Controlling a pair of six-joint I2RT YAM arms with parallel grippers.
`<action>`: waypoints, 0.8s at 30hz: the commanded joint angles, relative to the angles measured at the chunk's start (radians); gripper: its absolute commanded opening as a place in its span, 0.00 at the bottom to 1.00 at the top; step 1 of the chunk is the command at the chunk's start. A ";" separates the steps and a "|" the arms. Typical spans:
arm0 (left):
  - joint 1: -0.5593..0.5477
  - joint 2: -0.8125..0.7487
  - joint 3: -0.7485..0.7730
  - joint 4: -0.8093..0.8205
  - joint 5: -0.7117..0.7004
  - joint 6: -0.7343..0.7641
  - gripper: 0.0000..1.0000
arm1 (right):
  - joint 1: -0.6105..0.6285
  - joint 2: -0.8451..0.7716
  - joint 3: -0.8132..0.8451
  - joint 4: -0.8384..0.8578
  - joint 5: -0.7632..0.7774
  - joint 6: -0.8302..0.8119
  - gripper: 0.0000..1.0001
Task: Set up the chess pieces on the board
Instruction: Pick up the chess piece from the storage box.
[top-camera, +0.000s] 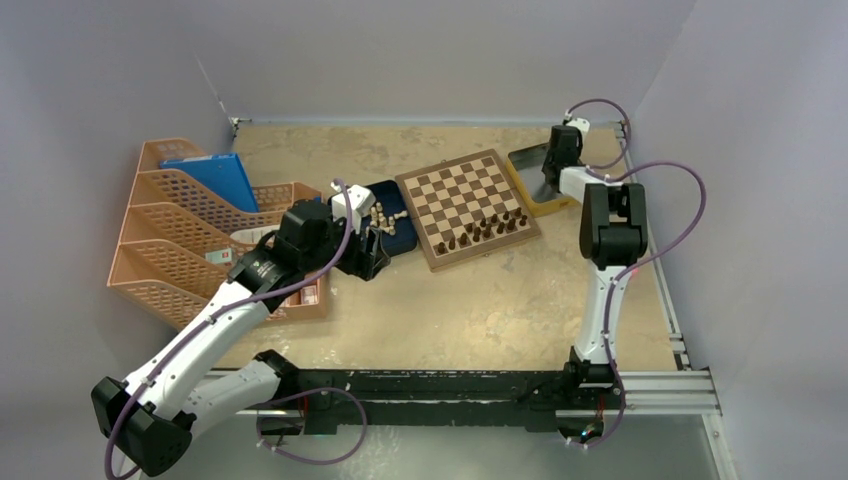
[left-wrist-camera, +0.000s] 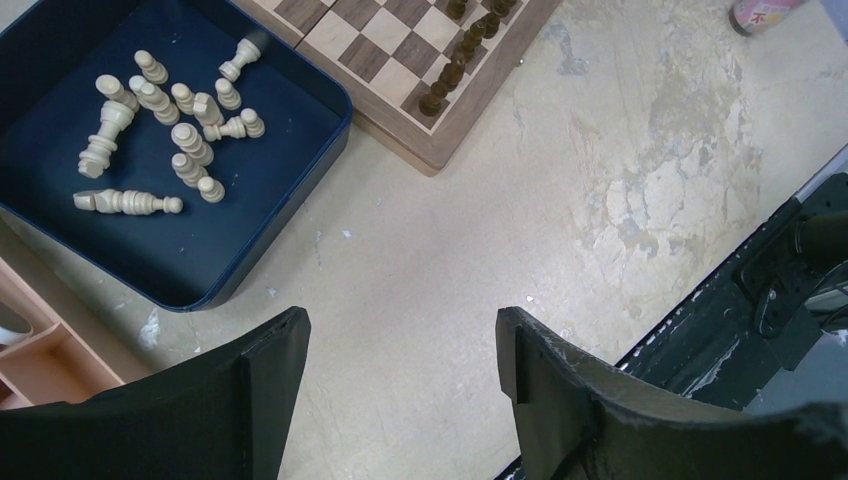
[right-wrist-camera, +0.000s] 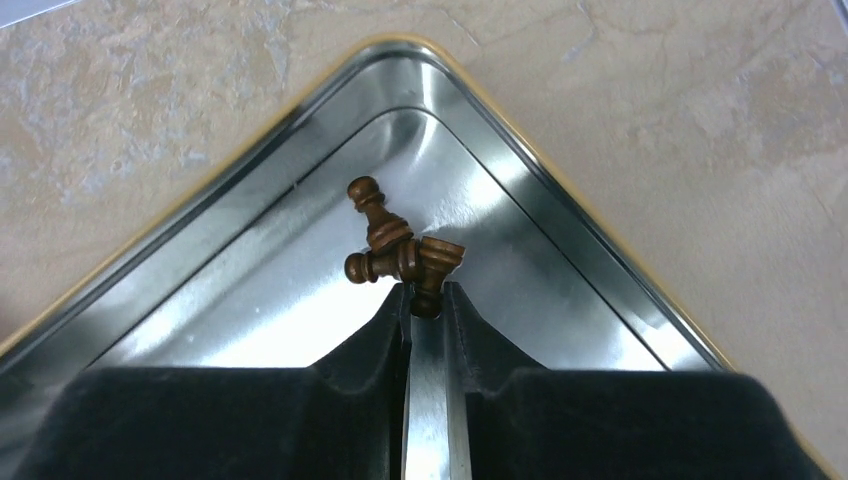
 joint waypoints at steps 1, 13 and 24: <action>-0.001 -0.030 0.005 0.020 0.020 0.013 0.68 | -0.002 -0.140 -0.042 -0.023 0.000 0.030 0.11; -0.001 -0.043 -0.008 0.041 0.040 0.015 0.67 | 0.009 -0.290 -0.200 -0.046 -0.026 0.090 0.09; 0.001 -0.071 -0.018 0.104 0.081 0.020 0.67 | 0.024 -0.457 -0.266 -0.069 -0.261 0.099 0.08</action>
